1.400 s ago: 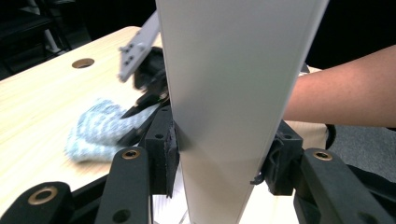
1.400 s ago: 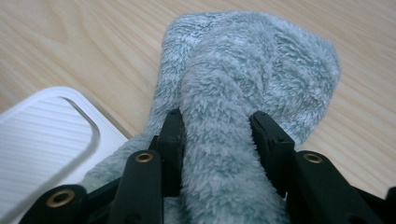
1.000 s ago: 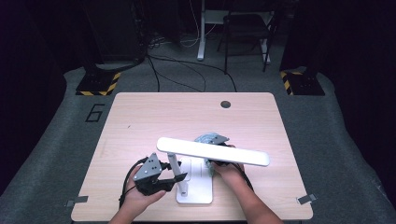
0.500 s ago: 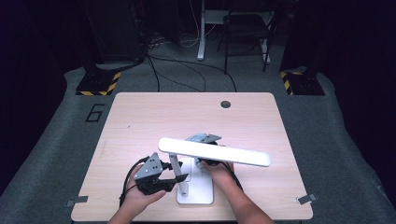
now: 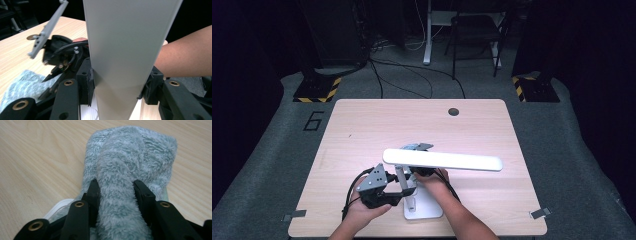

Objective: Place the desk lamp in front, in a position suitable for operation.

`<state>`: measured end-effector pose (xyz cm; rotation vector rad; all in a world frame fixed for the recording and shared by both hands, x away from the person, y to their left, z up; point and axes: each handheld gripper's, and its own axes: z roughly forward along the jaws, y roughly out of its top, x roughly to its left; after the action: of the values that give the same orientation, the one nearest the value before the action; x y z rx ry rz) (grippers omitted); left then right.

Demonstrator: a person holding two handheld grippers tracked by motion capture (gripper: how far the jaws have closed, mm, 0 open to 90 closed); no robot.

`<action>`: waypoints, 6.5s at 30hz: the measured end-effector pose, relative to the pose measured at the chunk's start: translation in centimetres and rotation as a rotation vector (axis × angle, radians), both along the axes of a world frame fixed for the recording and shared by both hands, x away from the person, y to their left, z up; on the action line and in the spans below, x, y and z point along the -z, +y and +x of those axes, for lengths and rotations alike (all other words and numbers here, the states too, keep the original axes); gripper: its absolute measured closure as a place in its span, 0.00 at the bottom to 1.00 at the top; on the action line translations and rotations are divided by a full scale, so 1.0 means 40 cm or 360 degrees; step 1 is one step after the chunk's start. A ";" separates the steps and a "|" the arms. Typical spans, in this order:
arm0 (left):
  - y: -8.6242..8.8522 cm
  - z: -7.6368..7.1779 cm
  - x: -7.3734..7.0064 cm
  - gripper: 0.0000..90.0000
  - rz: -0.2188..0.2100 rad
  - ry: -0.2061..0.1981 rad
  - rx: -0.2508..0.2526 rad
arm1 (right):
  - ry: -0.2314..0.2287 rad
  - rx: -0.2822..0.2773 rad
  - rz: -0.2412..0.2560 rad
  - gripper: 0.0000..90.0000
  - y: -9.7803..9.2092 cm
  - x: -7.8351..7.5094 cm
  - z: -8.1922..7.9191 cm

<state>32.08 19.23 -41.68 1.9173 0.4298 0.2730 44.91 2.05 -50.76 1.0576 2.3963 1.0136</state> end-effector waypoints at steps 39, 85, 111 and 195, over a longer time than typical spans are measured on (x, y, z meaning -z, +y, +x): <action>-0.007 0.011 -0.002 0.60 0.0026 -0.0007 -0.0145 | -0.0034 0.0148 -0.0008 0.69 -0.202 -0.047 0.017; 0.029 0.028 0.007 0.59 -0.0027 -0.0012 -0.0130 | 0.0033 0.0119 0.0013 0.70 -0.212 0.010 -0.102; 0.033 0.032 0.014 0.59 -0.0070 0.0006 -0.0110 | 0.0008 0.0084 0.0021 0.70 -0.241 0.017 -0.184; 0.027 0.054 0.037 0.56 -0.0090 0.0089 -0.0183 | -0.0209 -0.0325 0.0118 0.51 -0.156 0.020 -0.328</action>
<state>34.23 20.30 -43.17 1.8512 0.5806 0.2801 31.81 -4.17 -51.56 0.7544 2.4114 1.2088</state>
